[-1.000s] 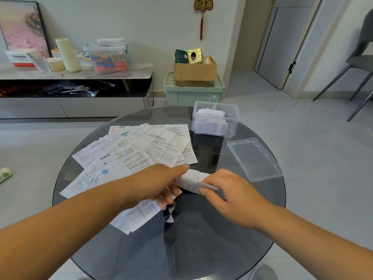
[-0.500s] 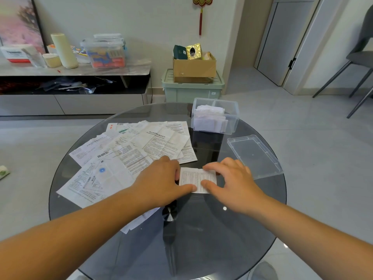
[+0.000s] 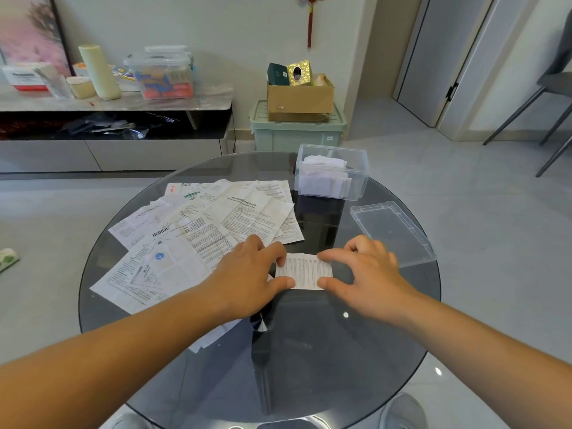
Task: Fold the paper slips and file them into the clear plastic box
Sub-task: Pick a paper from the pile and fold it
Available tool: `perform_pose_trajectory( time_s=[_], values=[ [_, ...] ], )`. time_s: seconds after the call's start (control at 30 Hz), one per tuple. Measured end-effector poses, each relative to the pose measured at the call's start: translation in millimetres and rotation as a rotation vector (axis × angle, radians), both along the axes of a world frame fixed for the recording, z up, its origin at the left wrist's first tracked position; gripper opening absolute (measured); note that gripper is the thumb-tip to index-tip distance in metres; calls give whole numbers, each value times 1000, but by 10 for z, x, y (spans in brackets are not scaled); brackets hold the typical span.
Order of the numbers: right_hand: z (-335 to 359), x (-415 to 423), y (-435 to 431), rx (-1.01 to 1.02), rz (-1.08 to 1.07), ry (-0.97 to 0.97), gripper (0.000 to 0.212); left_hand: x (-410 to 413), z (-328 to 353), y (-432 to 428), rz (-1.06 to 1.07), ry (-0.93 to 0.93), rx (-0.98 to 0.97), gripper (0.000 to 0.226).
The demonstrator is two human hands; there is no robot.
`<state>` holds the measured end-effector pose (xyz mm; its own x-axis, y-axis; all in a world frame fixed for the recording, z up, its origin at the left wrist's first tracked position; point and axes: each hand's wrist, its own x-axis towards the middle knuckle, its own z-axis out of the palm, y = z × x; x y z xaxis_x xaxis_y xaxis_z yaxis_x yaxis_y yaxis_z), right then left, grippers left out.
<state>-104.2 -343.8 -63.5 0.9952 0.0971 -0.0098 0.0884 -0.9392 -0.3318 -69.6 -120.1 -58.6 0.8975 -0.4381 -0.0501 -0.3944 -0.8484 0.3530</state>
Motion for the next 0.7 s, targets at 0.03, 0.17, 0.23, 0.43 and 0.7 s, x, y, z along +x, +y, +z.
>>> perform_pose_trajectory(
  time_s=[0.03,0.17,0.23,0.43,0.7],
  values=[
    [7,-3,-32,0,2,7,46,2,3,13,-5,11,-2,30],
    [30,-27,-80,-9,30,22,46,5,34,61,-27,53,-14,24],
    [34,-36,-65,-32,50,11,48,0,51,79,-35,65,-19,25],
    [59,-23,-36,7,53,7,42,-49,111,96,-62,-51,-32,25],
    [157,158,55,231,46,1,45,-87,182,-38,-4,-97,-16,41]
  ],
)
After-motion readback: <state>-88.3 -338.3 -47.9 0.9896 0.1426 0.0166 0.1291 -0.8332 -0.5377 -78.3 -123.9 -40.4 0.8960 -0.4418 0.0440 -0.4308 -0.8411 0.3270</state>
